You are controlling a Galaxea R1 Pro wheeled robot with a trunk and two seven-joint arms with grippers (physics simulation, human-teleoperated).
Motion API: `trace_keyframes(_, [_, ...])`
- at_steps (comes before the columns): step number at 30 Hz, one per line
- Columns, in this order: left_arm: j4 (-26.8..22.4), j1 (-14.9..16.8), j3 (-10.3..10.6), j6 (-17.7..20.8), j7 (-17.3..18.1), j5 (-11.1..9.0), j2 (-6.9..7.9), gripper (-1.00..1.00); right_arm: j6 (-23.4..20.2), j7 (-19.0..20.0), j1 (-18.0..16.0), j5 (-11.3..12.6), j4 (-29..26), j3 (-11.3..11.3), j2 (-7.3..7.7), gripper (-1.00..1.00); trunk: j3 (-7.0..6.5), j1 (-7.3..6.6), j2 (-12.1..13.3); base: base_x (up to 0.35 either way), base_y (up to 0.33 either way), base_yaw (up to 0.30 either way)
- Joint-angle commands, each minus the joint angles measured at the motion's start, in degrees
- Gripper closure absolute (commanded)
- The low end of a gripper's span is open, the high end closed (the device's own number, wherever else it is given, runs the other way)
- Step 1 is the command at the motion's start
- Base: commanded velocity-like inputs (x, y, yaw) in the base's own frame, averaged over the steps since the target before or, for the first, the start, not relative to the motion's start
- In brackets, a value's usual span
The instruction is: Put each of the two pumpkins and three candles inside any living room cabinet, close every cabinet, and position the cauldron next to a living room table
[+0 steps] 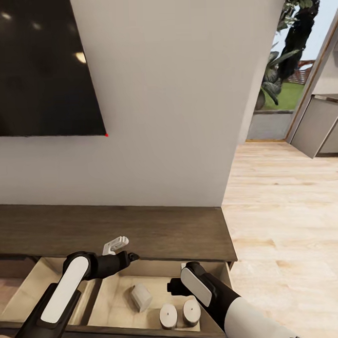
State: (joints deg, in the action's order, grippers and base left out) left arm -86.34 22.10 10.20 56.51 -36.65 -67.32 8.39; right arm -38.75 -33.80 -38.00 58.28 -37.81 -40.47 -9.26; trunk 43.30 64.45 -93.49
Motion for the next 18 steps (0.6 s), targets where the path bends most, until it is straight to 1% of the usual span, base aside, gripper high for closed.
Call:
trace_keyframes(1, [-0.06, 0.04, 0.07, 0.01, -0.61, -0.51, 0.04, -1.0, 0.03, -0.57, -0.06, 0.58, -0.07, -0.23, 0.03, -1.0, -0.13, -0.23, 0.39, 0.0, 0.0, 0.0])
trace_keyframes(9, [0.02, 0.04, 0.08, 0.0, -0.69, -0.39, 0.04, -1.0, 0.07, -0.56, -0.06, 0.54, -0.07, -0.3, 0.03, -1.0, -1.57, -1.99, 3.6, 0.0, 0.0, 0.0])
trace_keyframes(15, [0.03, 0.04, 0.0, 0.0, -3.17, -0.49, -0.02, -1.0, 0.08, -0.56, -0.06, 0.52, -0.07, -0.31, 0.06, -1.0, -2.65, -3.3, 6.0, 0.0, 0.0, 0.0])
trace_keyframes(18, [0.03, 0.04, -0.03, 0.0, -3.62, -0.52, 0.01, -1.0, 0.08, -0.56, -0.06, 0.51, -0.06, -0.32, 0.05, -1.0, -3.18, -3.96, 7.21, 0.0, 0.0, 0.0])
